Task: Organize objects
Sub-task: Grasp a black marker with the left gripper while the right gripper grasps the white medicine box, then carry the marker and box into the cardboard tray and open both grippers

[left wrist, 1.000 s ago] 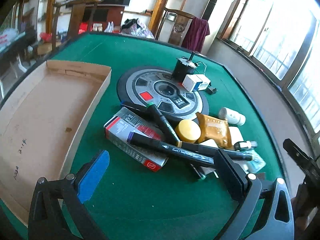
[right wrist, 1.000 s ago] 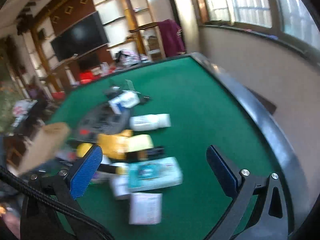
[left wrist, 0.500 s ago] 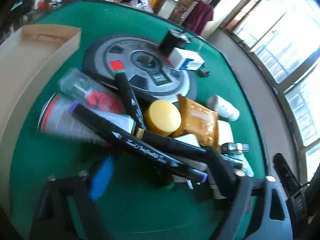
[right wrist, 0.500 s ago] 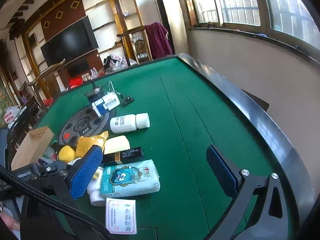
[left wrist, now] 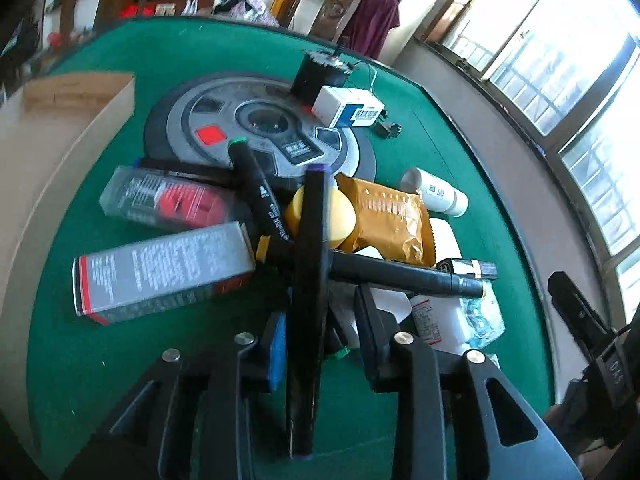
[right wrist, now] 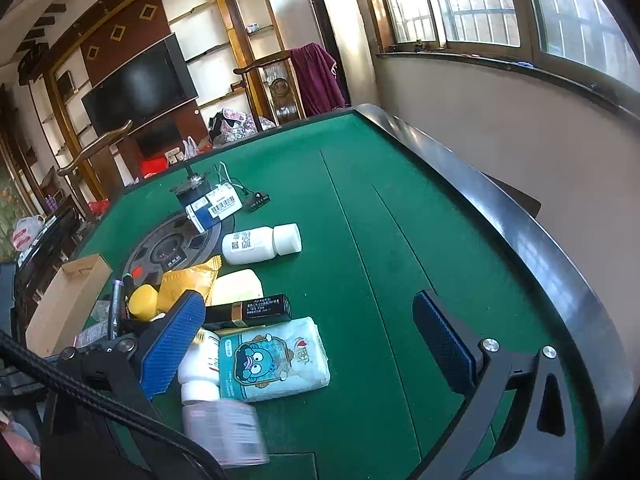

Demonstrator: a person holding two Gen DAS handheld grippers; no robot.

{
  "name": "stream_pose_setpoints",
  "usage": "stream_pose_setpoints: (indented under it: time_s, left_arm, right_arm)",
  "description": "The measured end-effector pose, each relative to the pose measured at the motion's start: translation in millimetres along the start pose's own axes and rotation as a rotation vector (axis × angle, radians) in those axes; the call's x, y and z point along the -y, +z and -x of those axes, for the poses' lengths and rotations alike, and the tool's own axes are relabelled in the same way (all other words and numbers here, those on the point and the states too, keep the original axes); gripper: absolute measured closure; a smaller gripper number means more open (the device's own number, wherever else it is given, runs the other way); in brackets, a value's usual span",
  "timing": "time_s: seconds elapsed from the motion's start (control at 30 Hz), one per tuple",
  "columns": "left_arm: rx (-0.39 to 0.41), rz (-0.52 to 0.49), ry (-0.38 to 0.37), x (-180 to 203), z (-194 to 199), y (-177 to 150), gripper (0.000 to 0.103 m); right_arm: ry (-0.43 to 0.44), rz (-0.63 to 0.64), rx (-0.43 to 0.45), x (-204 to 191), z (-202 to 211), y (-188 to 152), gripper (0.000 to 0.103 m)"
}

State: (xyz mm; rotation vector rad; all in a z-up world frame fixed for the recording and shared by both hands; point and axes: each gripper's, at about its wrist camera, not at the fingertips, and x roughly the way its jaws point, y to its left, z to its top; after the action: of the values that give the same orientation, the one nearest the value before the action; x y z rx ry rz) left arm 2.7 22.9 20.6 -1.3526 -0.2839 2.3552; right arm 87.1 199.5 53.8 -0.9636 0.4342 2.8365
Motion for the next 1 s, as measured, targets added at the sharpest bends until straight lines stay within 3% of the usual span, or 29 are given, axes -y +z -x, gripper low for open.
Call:
stream_pose_setpoints:
  time_s: [0.1,0.17,0.27,0.33,0.47,0.53,0.63,0.73,0.83,0.9,0.93,0.97,1.0]
  left_arm:
    - [0.014,-0.006,-0.005,-3,1,0,0.078]
    - [0.023,0.001,-0.02,-8,4,-1,0.09]
    - [0.048,0.009,-0.056,-17,20,-3,0.09]
    - [0.083,0.009,-0.075,-21,37,-6,0.09]
    - [0.158,-0.019,-0.09,-31,79,-15,0.09]
    - [0.176,-0.028,-0.09,-37,93,-18,0.09]
    - [0.189,-0.018,-0.099,-48,106,-24,0.09]
    - [0.202,-0.004,-0.101,-57,118,-31,0.09]
    - [0.216,0.002,-0.09,-64,126,-36,0.09]
    - [0.217,0.014,-0.095,-72,132,-37,0.09]
    - [0.219,0.019,-0.096,-76,135,-37,0.09]
    - [0.221,0.023,-0.095,-80,138,-38,0.09]
    - [0.224,0.028,-0.093,-84,142,-38,0.09]
  right_arm:
    - [-0.008,0.008,0.002,-1,-2,-1,0.0]
    - [-0.013,0.016,0.001,-2,-3,-1,0.0]
    - [0.01,0.018,-0.018,-3,-6,-3,0.0]
    - [0.061,0.01,-0.045,-3,-10,-5,0.0]
    - [0.253,-0.031,-0.133,-3,-5,-10,0.0]
    - [0.289,0.002,-0.184,-11,2,-18,0.0]
    - [0.269,0.099,-0.242,-31,8,-31,0.0]
    - [0.196,0.201,-0.254,-51,9,-41,0.001]
    - [0.124,0.269,-0.26,-68,4,-48,0.015]
    - [0.044,0.313,-0.274,-75,-4,-51,0.042]
    - [0.019,0.325,-0.285,-77,-8,-53,0.049]
    - [0.007,0.323,-0.305,-77,-14,-55,0.069]
    - [0.014,0.304,-0.335,-74,-21,-57,0.072]
